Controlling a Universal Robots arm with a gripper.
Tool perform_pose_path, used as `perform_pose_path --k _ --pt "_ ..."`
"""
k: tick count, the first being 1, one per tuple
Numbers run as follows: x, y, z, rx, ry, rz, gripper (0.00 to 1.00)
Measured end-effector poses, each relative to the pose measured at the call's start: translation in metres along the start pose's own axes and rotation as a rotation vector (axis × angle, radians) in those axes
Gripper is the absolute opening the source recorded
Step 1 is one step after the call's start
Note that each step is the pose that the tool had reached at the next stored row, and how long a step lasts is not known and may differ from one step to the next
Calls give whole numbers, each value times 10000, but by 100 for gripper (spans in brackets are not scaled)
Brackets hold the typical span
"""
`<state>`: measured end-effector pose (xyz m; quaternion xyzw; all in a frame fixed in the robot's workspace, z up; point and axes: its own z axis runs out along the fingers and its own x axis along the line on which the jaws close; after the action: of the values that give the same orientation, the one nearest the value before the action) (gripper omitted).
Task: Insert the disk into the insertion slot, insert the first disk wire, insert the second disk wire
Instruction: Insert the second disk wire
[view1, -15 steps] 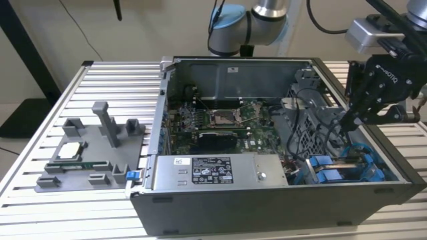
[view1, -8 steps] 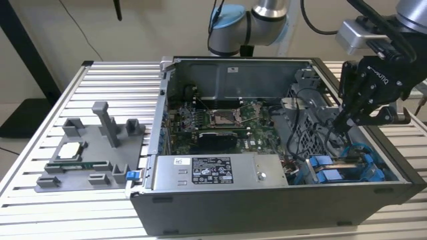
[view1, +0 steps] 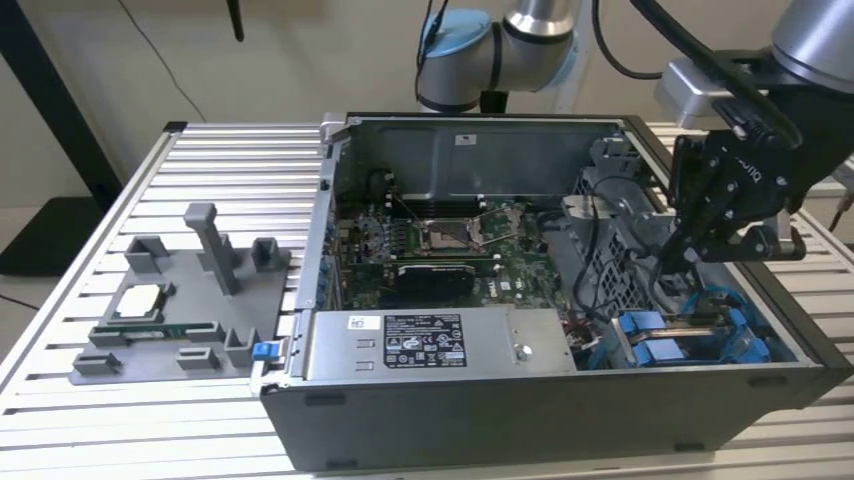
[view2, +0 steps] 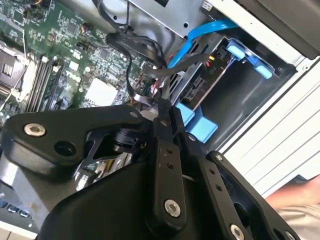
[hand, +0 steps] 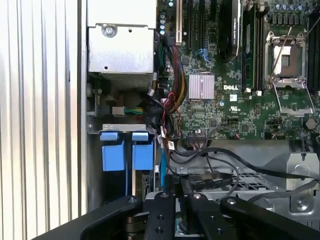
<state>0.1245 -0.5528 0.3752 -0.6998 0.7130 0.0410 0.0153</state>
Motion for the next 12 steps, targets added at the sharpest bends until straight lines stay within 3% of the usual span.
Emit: perform_pose_path --k 4,12 --pt "15 6 50 79 -3 -7 0" --pt "14 7 53 82 -5 -7 0"
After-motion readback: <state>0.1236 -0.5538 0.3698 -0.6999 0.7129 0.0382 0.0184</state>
